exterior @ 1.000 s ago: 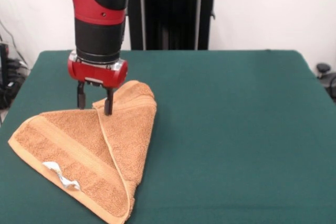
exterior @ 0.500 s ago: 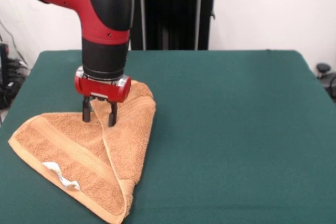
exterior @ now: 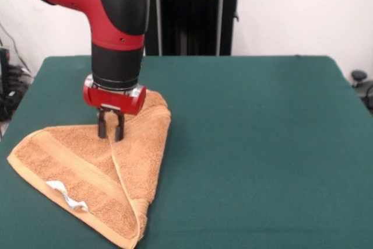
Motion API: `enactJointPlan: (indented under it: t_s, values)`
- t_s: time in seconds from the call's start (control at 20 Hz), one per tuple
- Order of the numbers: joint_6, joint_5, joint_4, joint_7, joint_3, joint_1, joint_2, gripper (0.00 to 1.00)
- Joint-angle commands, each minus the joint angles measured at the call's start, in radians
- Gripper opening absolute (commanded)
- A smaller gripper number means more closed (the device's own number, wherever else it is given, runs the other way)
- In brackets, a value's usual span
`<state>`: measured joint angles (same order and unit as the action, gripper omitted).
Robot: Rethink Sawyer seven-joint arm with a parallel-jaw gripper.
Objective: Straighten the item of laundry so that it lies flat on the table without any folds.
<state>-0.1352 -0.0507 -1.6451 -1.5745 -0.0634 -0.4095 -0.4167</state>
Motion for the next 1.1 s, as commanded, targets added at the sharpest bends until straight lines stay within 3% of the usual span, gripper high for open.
enactJointPlan:
  t_s: [0.05,0.25,0.3,0.75,1.1]
  values:
    - [0.037,0.036,0.035,-0.191,0.066,0.046,0.092,0.0]
    - [0.034,0.034,0.035,-0.189,0.069,0.042,0.092,0.0]
    - [0.029,0.032,0.037,-0.187,0.068,0.042,0.092,1.0]
    - [-0.008,0.057,0.045,-0.208,0.037,0.069,0.089,1.0]
    - [0.004,0.055,0.032,-0.198,0.07,0.044,0.093,1.0]
